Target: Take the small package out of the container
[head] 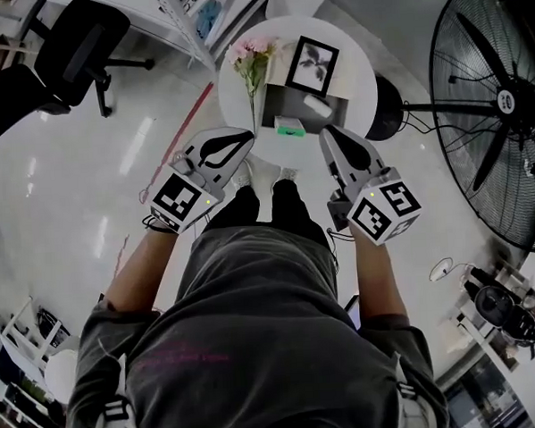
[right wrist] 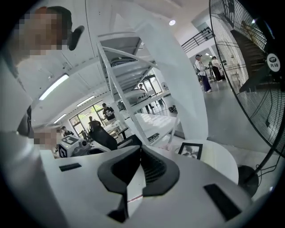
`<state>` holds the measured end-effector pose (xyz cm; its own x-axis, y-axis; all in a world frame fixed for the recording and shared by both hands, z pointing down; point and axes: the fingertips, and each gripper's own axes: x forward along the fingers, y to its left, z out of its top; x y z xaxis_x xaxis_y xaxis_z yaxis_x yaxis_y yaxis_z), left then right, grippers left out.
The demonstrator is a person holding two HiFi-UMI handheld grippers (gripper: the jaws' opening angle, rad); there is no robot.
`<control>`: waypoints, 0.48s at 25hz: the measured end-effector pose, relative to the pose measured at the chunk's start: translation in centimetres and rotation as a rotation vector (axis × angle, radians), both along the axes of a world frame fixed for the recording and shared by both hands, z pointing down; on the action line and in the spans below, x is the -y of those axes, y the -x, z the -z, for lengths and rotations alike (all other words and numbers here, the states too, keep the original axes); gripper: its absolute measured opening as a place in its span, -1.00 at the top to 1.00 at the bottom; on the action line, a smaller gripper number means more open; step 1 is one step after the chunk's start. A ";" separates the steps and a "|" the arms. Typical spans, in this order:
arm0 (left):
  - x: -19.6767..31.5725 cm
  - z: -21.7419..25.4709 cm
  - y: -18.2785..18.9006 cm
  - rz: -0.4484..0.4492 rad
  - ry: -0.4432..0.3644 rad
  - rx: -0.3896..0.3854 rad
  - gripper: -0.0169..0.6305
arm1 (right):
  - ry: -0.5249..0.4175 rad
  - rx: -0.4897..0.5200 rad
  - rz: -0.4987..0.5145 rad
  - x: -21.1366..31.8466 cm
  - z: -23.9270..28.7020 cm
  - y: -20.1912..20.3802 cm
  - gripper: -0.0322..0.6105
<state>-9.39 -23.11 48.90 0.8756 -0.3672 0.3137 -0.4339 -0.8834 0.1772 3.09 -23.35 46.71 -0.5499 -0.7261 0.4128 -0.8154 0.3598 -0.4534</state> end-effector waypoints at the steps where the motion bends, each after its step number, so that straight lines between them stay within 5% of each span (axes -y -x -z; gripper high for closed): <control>1: 0.0 -0.6 -0.4 -0.005 -0.005 0.021 0.90 | 0.009 0.004 0.003 0.2 -0.5 -0.3 0.83; 12: 0.1 -9.3 -4.3 -0.106 0.001 0.249 0.89 | 0.092 0.045 0.050 2.4 -5.2 -3.9 0.83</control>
<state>-5.12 -23.25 58.17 0.8053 -0.2770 0.5242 -0.3691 -0.9261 0.0776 7.02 -25.77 51.87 -0.6038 -0.6575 0.4506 -0.7756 0.3541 -0.5226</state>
